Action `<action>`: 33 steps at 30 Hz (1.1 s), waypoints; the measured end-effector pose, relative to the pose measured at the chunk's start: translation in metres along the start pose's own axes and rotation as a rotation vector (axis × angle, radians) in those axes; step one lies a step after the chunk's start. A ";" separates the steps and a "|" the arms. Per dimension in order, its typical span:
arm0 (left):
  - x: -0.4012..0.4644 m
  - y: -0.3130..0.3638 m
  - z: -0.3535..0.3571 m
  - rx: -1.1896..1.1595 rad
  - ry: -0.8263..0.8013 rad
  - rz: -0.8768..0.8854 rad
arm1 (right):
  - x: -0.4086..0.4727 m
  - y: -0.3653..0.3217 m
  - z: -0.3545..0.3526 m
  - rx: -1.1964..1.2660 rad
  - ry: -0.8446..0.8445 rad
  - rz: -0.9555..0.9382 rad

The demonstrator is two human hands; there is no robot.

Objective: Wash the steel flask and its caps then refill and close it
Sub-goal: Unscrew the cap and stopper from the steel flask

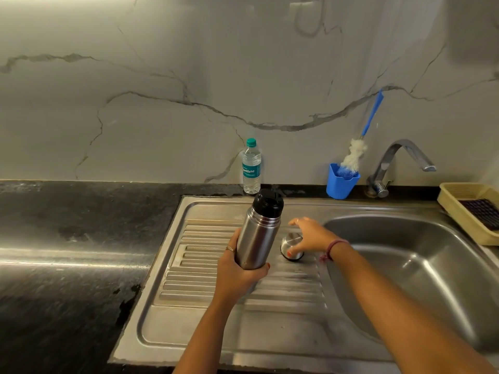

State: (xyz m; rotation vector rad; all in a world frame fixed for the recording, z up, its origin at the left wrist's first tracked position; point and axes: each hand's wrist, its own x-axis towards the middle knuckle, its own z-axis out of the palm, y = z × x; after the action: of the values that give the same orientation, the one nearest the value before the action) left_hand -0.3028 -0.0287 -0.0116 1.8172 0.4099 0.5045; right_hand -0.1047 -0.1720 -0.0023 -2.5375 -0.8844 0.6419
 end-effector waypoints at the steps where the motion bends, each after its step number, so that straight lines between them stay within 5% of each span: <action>1: -0.001 0.001 -0.001 -0.002 0.000 -0.001 | -0.005 -0.010 -0.014 0.000 0.032 -0.032; 7: -0.003 0.005 -0.001 0.015 0.038 0.018 | -0.075 -0.098 -0.101 0.374 0.107 -0.122; 11: -0.003 0.009 0.001 0.035 0.041 0.036 | -0.103 -0.129 -0.104 0.136 0.058 -0.121; 18: -0.007 0.016 0.006 0.024 0.072 0.055 | -0.100 -0.142 -0.077 -0.298 0.428 -0.116; 33: -0.006 0.020 0.003 0.031 0.047 0.039 | -0.081 -0.126 -0.088 -0.123 0.490 -0.479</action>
State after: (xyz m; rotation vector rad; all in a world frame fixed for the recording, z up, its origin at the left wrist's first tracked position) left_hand -0.3053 -0.0399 0.0059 1.8492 0.4169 0.5712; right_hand -0.1753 -0.1503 0.1548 -2.2853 -1.2946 -0.1773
